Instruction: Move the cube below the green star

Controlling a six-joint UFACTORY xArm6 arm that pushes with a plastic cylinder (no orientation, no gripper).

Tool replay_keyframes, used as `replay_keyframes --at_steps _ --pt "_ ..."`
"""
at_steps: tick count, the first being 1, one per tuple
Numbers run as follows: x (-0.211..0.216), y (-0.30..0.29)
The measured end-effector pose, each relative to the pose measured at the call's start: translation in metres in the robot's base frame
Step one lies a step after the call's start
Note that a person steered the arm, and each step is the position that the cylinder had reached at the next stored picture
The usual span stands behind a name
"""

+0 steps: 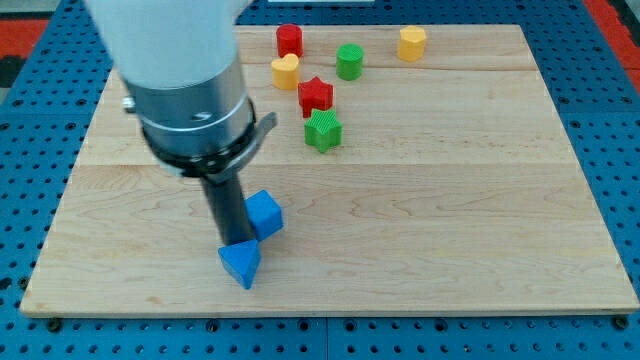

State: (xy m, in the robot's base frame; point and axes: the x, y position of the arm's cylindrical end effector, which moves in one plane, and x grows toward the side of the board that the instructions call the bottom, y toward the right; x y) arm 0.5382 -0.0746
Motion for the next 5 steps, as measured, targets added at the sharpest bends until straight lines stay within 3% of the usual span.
replay_keyframes --at_steps 1,3,5 --pt "-0.035 0.021" --pt "-0.053 -0.015" --pt "-0.086 0.037"
